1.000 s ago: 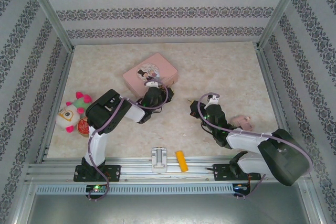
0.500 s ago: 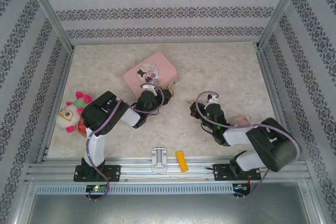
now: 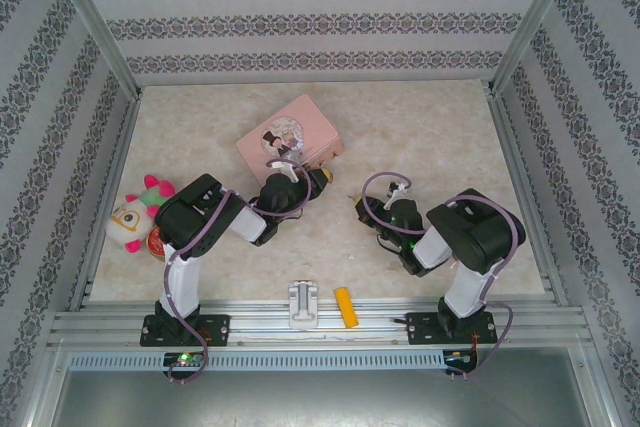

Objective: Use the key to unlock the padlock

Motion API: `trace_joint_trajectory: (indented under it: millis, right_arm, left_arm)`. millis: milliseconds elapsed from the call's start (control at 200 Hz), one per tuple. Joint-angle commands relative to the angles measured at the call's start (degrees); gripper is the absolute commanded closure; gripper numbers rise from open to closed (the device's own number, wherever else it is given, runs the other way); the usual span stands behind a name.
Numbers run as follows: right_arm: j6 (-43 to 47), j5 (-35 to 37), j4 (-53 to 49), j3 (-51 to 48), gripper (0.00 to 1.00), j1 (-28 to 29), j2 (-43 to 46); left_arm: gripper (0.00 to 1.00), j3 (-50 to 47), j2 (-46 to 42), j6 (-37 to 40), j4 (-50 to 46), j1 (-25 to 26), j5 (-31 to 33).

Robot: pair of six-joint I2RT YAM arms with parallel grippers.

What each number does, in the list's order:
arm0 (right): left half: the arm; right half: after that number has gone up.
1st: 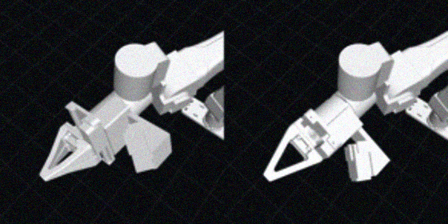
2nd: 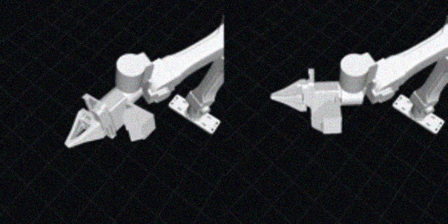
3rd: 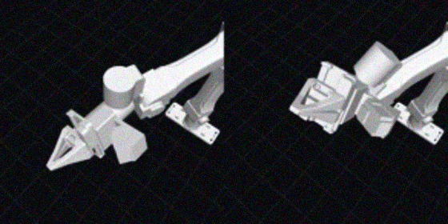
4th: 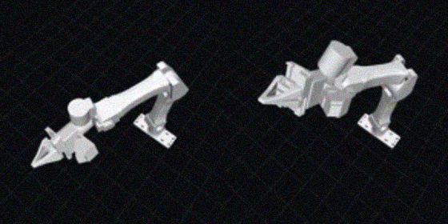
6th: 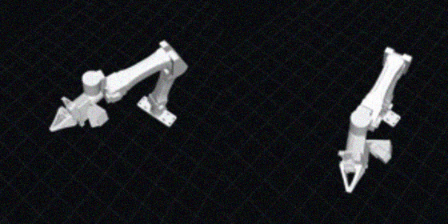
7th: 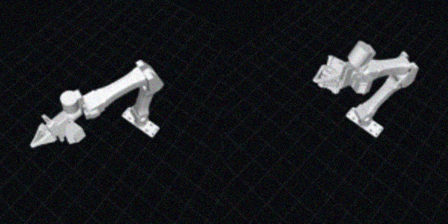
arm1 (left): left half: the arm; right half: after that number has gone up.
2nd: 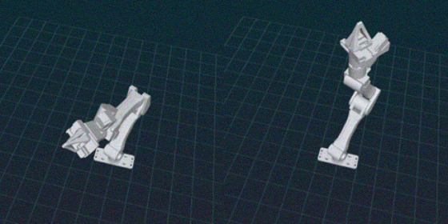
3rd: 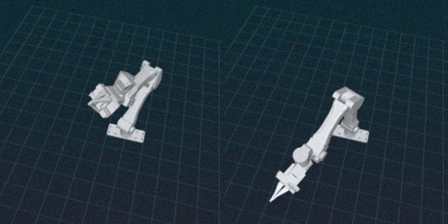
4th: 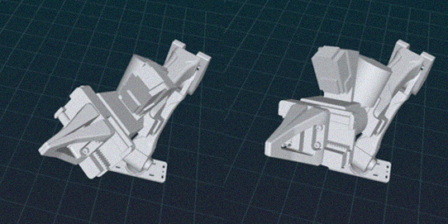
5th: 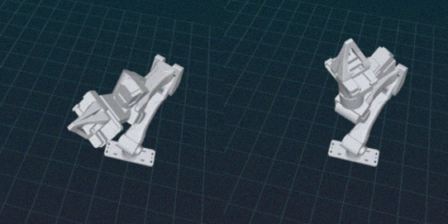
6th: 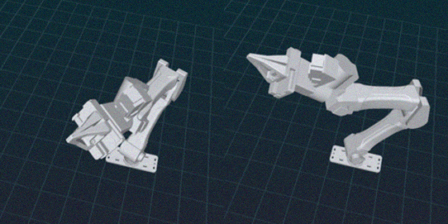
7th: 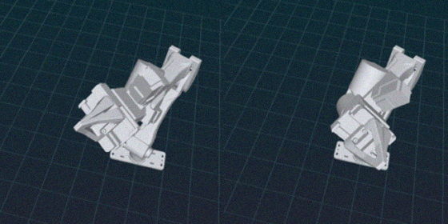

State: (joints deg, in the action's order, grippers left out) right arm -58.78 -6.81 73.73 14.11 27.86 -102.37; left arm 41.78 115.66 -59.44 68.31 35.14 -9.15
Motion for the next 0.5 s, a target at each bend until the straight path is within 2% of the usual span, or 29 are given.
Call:
trace_joint_trajectory:
  millis: [0,495]
  right_arm:
    - [-0.4,-1.5,5.6,2.1,1.00,-0.4,-0.9]
    - [-0.7,-7.8,5.6,8.8,1.00,-2.3,-3.3]
  left_arm:
    - [1.00,-1.7,3.6,-16.7,-2.8,0.9,-9.6]
    - [1.00,-1.0,5.1,-17.9,-4.2,0.9,-10.4]
